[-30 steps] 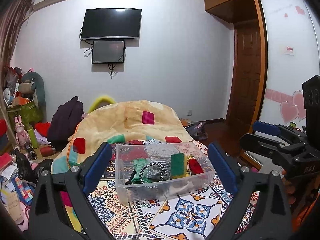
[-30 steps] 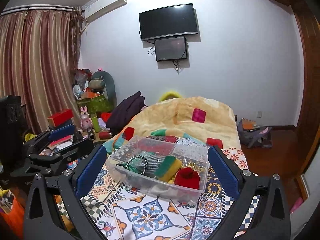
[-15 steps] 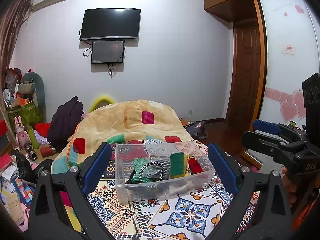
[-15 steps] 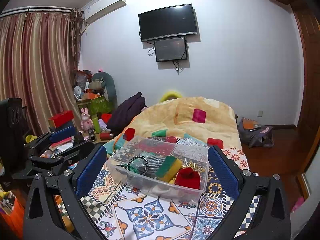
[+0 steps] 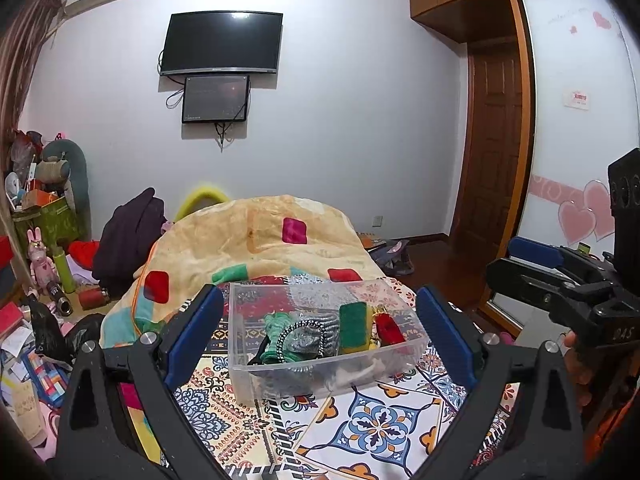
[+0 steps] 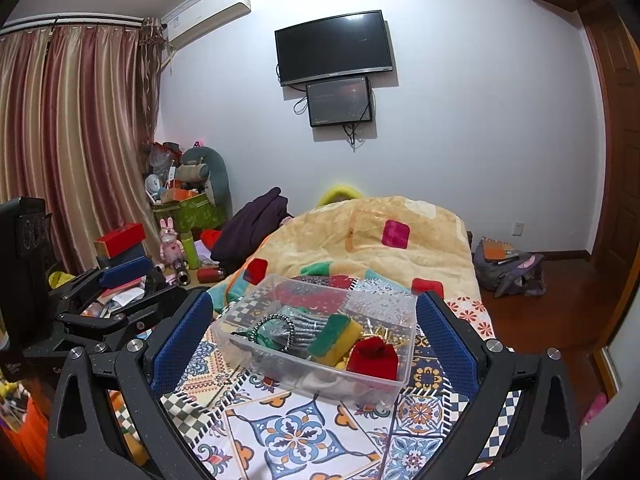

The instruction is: Organize soft objects

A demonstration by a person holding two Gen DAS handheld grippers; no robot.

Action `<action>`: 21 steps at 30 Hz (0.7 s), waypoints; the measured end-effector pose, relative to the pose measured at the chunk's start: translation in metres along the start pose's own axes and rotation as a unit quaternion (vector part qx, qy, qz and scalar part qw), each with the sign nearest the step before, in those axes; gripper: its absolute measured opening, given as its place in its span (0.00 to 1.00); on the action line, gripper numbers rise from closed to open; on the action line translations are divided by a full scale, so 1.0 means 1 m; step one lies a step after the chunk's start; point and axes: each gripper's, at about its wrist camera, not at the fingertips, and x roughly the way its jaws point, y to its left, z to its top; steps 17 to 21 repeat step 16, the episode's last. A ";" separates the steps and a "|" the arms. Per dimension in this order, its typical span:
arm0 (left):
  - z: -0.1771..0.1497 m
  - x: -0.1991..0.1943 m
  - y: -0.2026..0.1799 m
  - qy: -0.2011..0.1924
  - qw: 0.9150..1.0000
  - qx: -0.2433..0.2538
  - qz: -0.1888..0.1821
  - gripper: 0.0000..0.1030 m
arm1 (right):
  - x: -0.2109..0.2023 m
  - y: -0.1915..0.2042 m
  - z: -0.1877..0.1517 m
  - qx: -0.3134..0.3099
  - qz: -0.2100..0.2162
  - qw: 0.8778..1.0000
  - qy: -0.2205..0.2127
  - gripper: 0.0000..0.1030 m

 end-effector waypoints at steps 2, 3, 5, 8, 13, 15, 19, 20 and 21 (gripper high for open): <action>0.000 0.001 0.002 0.005 1.000 -0.003 -0.001 0.95 | -0.001 0.000 0.000 0.001 0.001 1.000 -0.001 1.00; 0.000 0.001 0.002 0.006 1.000 -0.006 -0.001 0.95 | -0.001 0.000 0.000 0.001 0.001 1.000 -0.002 1.00; -0.001 0.001 0.004 0.007 1.000 -0.009 0.001 0.95 | 0.000 0.000 0.000 0.000 0.001 1.000 -0.002 1.00; -0.001 0.002 0.005 0.007 1.000 -0.012 0.001 0.95 | 0.001 0.001 0.000 -0.003 0.000 1.000 0.000 1.00; -0.001 0.001 0.005 0.007 1.000 -0.012 0.003 0.95 | 0.003 0.004 -0.003 -0.006 -0.001 1.000 0.004 1.00; -0.001 0.001 0.005 0.008 1.000 -0.012 0.000 0.95 | 0.004 0.004 -0.004 -0.007 -0.001 1.000 0.004 1.00; -0.001 0.001 0.004 0.009 1.000 -0.012 -0.001 0.95 | 0.004 0.004 -0.004 -0.007 -0.001 1.000 0.004 1.00; -0.001 0.001 0.004 0.009 1.000 -0.012 -0.001 0.95 | 0.004 0.004 -0.004 -0.007 -0.001 1.000 0.004 1.00; -0.001 0.001 0.004 0.009 1.000 -0.012 -0.001 0.95 | 0.004 0.004 -0.004 -0.007 -0.001 1.000 0.004 1.00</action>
